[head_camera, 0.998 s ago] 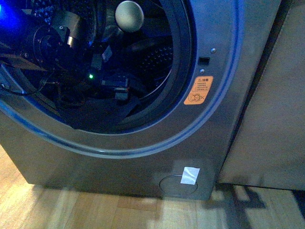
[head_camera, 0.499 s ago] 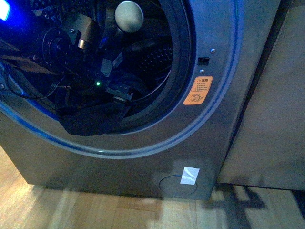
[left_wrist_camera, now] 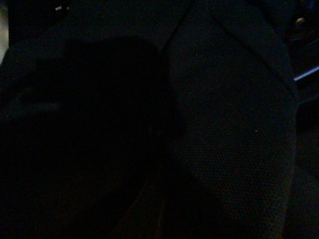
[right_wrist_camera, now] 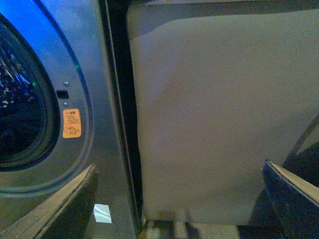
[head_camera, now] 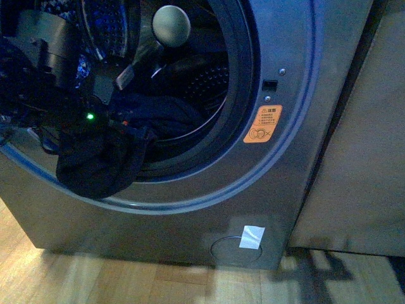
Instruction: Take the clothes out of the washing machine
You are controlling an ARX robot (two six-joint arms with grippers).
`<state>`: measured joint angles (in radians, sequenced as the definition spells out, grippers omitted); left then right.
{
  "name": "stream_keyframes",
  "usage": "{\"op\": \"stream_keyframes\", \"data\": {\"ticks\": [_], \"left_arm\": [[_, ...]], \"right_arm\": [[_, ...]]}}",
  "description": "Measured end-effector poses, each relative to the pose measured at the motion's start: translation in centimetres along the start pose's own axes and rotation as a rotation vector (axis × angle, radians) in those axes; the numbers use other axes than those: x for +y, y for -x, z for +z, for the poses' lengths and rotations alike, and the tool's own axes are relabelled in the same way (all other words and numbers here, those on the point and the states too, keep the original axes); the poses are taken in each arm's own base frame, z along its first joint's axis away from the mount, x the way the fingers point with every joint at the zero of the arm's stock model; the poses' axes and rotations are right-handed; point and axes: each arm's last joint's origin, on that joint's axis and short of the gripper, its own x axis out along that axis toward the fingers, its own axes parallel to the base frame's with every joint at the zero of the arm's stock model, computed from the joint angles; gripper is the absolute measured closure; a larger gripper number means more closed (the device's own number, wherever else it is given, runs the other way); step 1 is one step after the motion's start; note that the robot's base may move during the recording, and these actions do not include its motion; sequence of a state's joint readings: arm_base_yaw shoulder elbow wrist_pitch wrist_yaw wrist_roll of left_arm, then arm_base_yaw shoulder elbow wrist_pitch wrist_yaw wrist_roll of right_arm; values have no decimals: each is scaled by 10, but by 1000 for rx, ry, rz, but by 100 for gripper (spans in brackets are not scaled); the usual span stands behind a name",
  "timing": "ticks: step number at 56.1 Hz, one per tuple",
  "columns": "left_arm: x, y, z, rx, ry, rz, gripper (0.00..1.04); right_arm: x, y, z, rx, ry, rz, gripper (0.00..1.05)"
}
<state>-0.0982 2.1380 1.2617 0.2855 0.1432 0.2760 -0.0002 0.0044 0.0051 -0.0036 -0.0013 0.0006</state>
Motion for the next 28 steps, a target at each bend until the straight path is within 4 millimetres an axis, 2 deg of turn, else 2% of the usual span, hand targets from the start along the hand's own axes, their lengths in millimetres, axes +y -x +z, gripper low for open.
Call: {"op": "stream_keyframes", "data": {"ticks": [14,28], "left_arm": [[-9,70,14,-143,-2,-77,92],[-27,141,32,-299,-7,-195,92]], "right_arm": [[0,0,0,0,0,0,7],[0,0,0,0,0,0,7]]}}
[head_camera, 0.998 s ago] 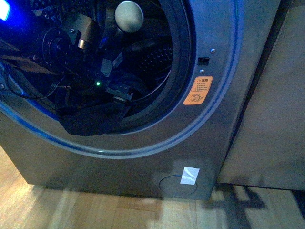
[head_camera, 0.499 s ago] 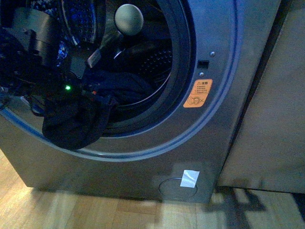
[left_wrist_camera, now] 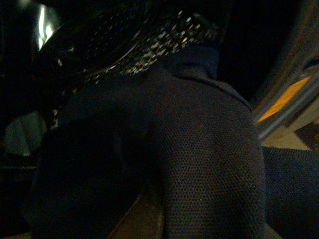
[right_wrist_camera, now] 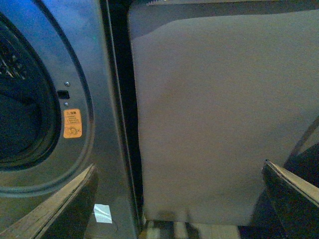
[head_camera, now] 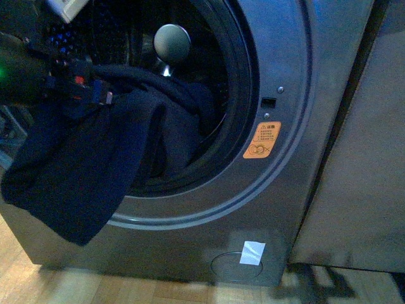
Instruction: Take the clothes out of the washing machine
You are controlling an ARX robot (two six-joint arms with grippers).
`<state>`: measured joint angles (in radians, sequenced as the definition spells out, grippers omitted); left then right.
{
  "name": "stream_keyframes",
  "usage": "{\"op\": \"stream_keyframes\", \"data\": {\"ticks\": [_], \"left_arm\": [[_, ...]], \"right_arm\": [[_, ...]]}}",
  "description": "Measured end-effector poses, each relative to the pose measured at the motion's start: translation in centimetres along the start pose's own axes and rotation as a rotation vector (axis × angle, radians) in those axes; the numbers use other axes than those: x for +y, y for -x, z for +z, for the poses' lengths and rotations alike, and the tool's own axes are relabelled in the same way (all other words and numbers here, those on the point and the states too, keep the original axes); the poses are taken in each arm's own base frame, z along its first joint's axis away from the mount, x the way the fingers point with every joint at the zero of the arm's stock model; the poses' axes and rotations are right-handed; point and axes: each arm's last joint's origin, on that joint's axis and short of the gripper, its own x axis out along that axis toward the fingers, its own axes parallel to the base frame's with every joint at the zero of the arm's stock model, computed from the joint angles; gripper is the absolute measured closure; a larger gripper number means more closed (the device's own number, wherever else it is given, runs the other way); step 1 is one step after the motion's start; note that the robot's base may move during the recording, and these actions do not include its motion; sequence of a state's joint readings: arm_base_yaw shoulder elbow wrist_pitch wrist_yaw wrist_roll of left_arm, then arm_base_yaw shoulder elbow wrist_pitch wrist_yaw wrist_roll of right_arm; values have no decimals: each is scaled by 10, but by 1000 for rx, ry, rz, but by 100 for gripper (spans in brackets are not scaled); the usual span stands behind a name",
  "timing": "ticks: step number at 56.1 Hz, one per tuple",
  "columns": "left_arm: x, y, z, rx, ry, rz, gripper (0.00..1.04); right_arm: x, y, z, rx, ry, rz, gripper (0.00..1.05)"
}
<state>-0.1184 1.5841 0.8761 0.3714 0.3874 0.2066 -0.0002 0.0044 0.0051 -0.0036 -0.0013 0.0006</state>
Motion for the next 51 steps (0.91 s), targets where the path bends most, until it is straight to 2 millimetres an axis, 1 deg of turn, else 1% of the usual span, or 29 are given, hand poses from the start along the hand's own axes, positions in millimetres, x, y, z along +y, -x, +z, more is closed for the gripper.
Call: {"op": "stream_keyframes", "data": {"ticks": [5,13,17,22,24,30,33,37,39,44,46,49,51], "left_arm": [[-7,18,16,-61,-3,-27,92],[-18,59,53,-199,-34,-56,92],[-21,70,64,-238,-46,-63,92],[-25,85,84,-296,-61,-73,92],[-26,89,89,-310,-66,-75,92],[-33,102,117,-375,-91,-108,92],[-38,108,135,-416,-109,-125,92],[-43,113,153,-455,-120,-139,92],[-47,117,168,-481,-124,-152,92],[-53,120,194,-521,-130,-176,92],[-57,120,208,-539,-132,-195,92],[-61,119,221,-552,-129,-214,92],[-64,117,234,-560,-121,-232,92]], "right_arm": [[0,0,0,0,0,0,7],[0,0,0,0,0,0,7],[0,0,0,0,0,0,7],[0,0,0,0,0,0,7],[0,0,0,0,0,0,7],[0,0,0,0,0,0,7],[0,0,0,0,0,0,7],[0,0,0,0,0,0,7],[0,0,0,0,0,0,7],[0,0,0,0,0,0,7],[0,0,0,0,0,0,7],[0,0,0,0,0,0,7],[0,0,0,0,0,0,7]]}}
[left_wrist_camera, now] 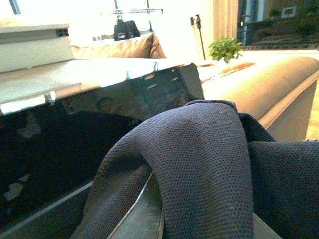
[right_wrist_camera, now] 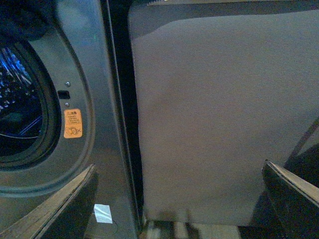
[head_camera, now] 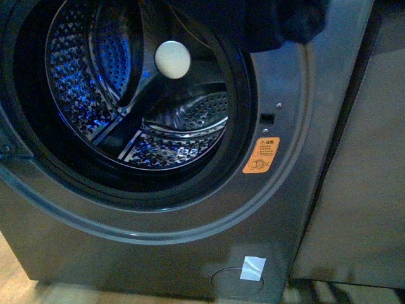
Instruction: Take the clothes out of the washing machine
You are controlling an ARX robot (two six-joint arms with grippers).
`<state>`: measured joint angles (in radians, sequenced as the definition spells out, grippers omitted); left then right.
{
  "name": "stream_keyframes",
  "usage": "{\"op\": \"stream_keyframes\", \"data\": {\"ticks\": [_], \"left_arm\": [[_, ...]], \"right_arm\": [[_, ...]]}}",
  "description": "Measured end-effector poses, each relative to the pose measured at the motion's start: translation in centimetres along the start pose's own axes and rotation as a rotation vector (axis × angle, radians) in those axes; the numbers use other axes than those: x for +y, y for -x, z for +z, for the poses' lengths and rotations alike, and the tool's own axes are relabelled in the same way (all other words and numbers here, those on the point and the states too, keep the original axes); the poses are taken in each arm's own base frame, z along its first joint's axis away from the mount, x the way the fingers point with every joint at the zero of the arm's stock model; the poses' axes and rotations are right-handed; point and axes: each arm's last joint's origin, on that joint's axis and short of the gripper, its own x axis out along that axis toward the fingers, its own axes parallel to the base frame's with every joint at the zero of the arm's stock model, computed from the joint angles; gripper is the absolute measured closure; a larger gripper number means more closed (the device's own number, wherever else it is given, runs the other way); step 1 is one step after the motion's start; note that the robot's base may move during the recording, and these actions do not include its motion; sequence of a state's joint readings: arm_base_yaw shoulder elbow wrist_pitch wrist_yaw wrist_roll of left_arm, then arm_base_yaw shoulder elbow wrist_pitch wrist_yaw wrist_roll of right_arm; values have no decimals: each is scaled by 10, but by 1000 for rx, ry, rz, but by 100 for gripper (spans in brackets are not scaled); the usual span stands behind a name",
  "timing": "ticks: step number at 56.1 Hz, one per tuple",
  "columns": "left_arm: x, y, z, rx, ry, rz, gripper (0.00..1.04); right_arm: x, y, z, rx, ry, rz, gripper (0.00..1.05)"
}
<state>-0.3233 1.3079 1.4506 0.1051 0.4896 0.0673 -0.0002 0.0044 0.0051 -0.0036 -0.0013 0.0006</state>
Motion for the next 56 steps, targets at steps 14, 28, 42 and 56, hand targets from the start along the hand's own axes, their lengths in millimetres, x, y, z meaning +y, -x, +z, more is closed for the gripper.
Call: {"op": "stream_keyframes", "data": {"ticks": [14,28,42,56], "left_arm": [[-19,-52,54,-68,58,-77,92],[-38,-67,78,-119,69,-145,92],[-37,-67,77,-117,72,-135,92],[-36,-67,77,-116,72,-130,92]], "right_arm": [[0,0,0,0,0,0,7],[0,0,0,0,0,0,7],[0,-1,6,-56,-64,112,7],[-8,-8,64,-245,-181,398,7]]}}
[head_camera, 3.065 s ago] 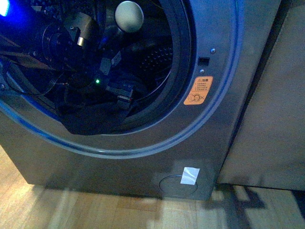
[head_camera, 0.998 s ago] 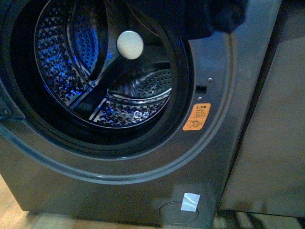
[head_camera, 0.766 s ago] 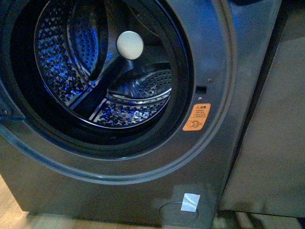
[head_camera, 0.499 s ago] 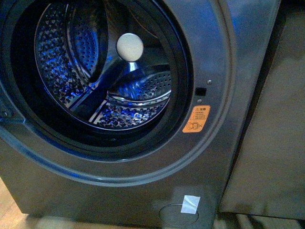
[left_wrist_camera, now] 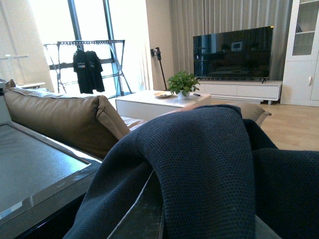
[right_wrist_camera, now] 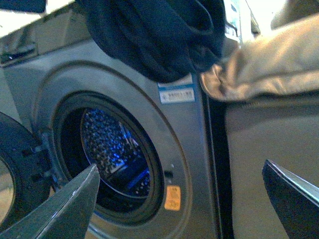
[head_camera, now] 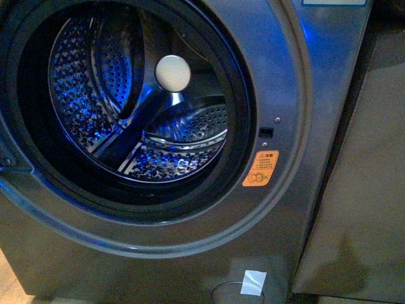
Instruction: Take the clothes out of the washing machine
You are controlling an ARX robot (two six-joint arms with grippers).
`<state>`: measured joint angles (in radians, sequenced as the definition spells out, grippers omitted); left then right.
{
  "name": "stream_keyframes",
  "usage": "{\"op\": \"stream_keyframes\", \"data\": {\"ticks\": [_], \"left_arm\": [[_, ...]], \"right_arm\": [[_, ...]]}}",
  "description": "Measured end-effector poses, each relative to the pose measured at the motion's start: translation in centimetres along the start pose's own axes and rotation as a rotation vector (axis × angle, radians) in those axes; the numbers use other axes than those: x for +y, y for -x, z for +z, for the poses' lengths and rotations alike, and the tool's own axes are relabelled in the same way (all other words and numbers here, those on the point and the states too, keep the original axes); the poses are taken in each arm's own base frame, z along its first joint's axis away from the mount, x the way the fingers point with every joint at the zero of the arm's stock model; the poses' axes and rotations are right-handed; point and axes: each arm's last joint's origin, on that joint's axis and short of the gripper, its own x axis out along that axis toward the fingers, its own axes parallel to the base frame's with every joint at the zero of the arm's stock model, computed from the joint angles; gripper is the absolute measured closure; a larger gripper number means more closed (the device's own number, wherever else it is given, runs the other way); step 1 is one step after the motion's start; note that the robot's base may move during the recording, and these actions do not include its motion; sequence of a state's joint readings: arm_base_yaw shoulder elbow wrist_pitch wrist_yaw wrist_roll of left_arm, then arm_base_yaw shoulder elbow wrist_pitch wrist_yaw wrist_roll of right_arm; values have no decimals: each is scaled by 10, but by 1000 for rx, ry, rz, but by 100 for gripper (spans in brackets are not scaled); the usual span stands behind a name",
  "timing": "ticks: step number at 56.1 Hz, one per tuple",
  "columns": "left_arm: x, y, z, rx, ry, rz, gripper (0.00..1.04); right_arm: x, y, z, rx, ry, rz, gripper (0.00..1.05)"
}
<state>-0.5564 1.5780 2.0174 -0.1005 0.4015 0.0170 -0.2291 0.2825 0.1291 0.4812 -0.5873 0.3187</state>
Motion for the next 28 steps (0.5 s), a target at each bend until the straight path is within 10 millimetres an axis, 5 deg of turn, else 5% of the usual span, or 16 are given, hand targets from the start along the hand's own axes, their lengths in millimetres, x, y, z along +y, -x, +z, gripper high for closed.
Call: {"op": "stream_keyframes", "data": {"ticks": [15,28], "left_arm": [[0,0,0,0,0,-2,92],[0,0,0,0,0,-1,92]], "right_arm": [[-8,-65,63,-94,152,42,7],[2,-122,117,-216,505,78,7]]}}
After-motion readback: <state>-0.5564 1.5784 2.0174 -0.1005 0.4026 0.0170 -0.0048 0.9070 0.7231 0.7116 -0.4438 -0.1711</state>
